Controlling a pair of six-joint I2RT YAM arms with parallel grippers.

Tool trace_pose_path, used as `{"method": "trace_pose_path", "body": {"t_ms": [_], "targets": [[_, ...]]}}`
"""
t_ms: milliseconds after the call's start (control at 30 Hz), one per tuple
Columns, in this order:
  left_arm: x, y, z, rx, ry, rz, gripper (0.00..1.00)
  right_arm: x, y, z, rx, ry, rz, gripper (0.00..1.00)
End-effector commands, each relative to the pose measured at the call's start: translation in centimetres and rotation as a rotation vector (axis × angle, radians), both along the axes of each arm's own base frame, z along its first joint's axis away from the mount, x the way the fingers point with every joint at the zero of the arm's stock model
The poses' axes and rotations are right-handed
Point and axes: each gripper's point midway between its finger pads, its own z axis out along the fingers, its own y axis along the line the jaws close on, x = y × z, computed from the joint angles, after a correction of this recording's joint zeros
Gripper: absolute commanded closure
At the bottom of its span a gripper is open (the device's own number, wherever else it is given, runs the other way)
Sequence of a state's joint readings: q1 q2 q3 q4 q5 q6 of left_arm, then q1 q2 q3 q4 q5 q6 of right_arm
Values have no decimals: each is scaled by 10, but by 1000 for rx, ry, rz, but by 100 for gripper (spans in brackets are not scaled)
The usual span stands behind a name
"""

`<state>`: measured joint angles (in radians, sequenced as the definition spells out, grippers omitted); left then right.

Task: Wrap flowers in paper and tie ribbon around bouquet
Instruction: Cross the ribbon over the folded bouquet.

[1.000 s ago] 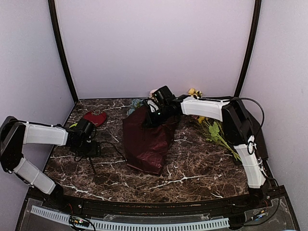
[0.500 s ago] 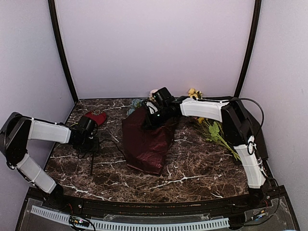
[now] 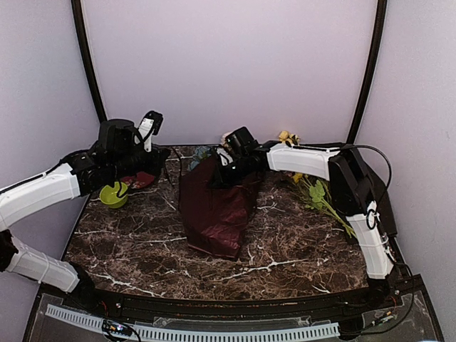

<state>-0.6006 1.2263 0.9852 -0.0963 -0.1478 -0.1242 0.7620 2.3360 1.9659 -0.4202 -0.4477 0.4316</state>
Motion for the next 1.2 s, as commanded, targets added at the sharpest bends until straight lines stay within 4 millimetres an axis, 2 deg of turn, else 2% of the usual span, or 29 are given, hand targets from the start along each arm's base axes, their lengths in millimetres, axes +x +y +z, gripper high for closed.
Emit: {"method": "trace_pose_path", "body": {"t_ms": [0,100,167,267,333,433,533,733,867,967,1167], "targets": [[-6,-63,29,52,-121,-290,100,1,19,68,181,-19,0,100],[-10,-99,37,0,-125,-464,100,5,16,90,230,-15,-35,100],[-26,-123,36,-28,-133,-630,100,11,10,103,268,-2,-71,100],[-44,-149,25,-50,-128,-806,100,28,-5,112,287,-15,-141,100],[-42,-158,10,-32,-101,-851,100,32,-7,115,284,-28,-151,100],[-24,-165,-14,9,-68,-818,100,27,-4,114,292,-13,-123,100],[-14,-171,-26,3,-58,-805,100,25,-7,105,267,-7,-133,100],[4,-176,-44,-6,-41,-743,100,22,-18,113,245,-41,-146,69],[12,-176,-59,4,-17,-715,100,19,-25,127,246,-75,-137,55],[13,-177,-63,0,-9,-709,100,19,-32,130,243,-75,-142,50],[20,-173,-63,18,-25,-668,100,17,-49,137,264,-84,-129,48]]}}
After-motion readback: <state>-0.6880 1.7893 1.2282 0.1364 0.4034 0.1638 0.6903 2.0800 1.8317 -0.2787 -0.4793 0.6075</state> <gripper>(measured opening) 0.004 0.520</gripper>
